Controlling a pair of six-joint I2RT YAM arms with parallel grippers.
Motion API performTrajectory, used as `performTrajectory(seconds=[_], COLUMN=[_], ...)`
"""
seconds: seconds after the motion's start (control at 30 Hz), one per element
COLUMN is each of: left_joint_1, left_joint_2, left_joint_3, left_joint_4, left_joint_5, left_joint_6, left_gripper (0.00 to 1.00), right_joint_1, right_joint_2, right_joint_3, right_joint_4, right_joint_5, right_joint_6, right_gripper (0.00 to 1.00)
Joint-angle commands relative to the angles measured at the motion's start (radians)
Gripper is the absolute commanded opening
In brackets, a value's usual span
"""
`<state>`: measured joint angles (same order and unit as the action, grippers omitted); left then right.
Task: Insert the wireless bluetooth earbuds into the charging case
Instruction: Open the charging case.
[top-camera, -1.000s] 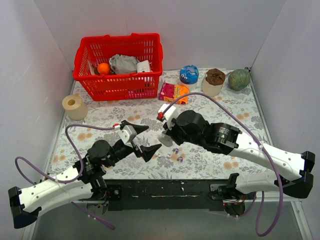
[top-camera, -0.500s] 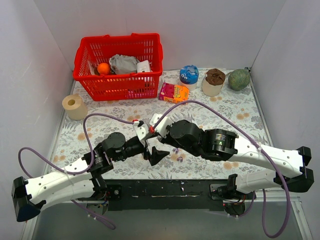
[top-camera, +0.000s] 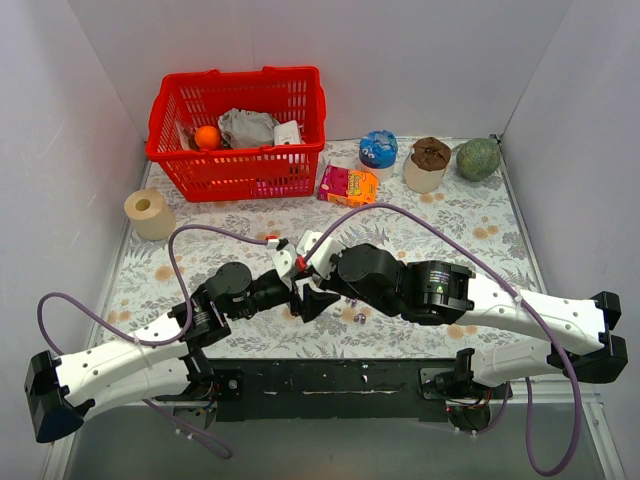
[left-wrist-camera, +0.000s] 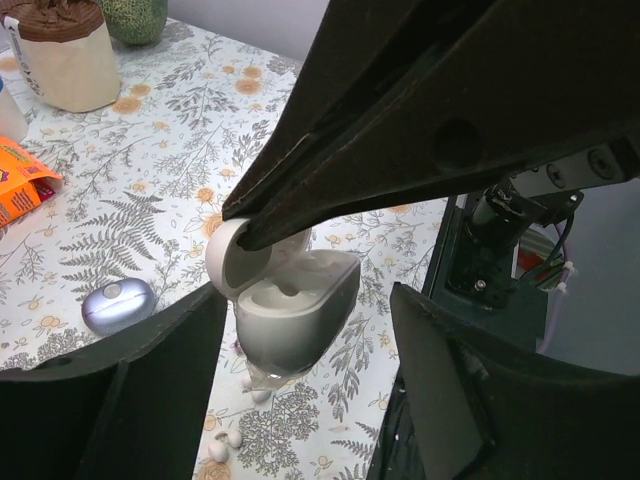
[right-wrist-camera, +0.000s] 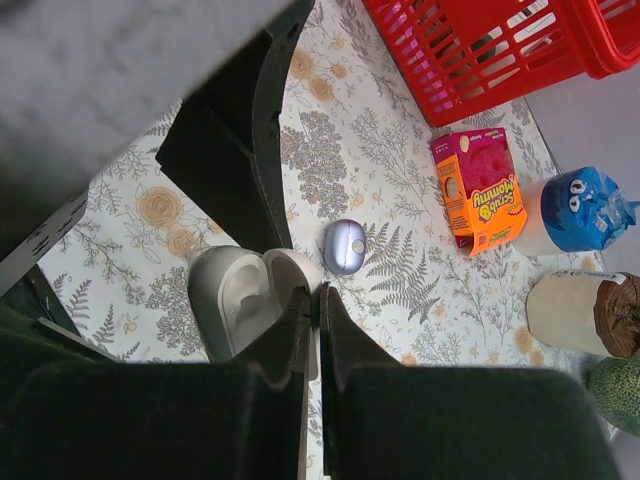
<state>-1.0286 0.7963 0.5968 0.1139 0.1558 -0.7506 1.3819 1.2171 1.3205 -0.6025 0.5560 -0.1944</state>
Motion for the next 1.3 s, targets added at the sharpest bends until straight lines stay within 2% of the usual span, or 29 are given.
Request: performTrajectory(seconds=[0.0,0.13,0.47,0.53,0.67,0.7,0.87,0.93,0.97,1.07,1.17,1.27], left_joint_1=[0.010,0.016,0.022,0.022,0.022,0.022,0.022,0.022,0.022,0.022,0.022,0.022], left_joint_2=[0.004,0.004,0.000,-0.006,-0.017,-0.017,-0.035,-0.046,-0.058,-0.086,-0.120,-0.153], left_joint_3=[-0.012,-0.017,-0.031,-0.040,-0.057,-0.061,-0.092,-0.115,-0.124,-0.152,-0.179,-0.209], left_joint_4=[0.036,0.047,0.059,0.067,0.079,0.081,0.101,0.116,0.122,0.142,0.159,0.174], left_joint_5=[0.030,0.030,0.013,0.008,0.002,-0.001,-0.013,-0.015,-0.015,-0.021,-0.032,-0.039], left_joint_6=[-0.003,-0.001,0.005,0.005,0.004,0.004,0.002,0.002,-0.003,-0.012,-0.027,-0.042], left_gripper=[0.64,0.48,0.26,0.18,0.08,0.00,0.00,0.00,0.00,0.00,0.00,0.00], right_joint_1=[0.009,0.014,0.028,0.029,0.039,0.039,0.040,0.040,0.040,0.039,0.029,0.010], right_joint_2=[-0.010,-0.011,-0.011,-0.014,-0.016,-0.016,-0.019,-0.019,-0.022,-0.030,-0.034,-0.053], right_joint_3=[0.022,0.019,0.011,0.008,0.006,0.006,0.016,0.026,0.031,0.049,0.074,0.086], right_joint_4=[0.052,0.053,0.052,0.055,0.055,0.055,0.056,0.058,0.056,0.064,0.064,0.075], right_joint_5=[0.028,0.033,0.033,0.035,0.036,0.038,0.035,0.027,0.022,0.016,0.007,-0.002], right_joint_6=[0.003,0.004,0.012,0.013,0.016,0.018,0.042,0.058,0.076,0.108,0.134,0.173], right_gripper=[0.01,0.01,0.01,0.01,0.01,0.01,0.02,0.15,0.30,0.47,0.57,0.61])
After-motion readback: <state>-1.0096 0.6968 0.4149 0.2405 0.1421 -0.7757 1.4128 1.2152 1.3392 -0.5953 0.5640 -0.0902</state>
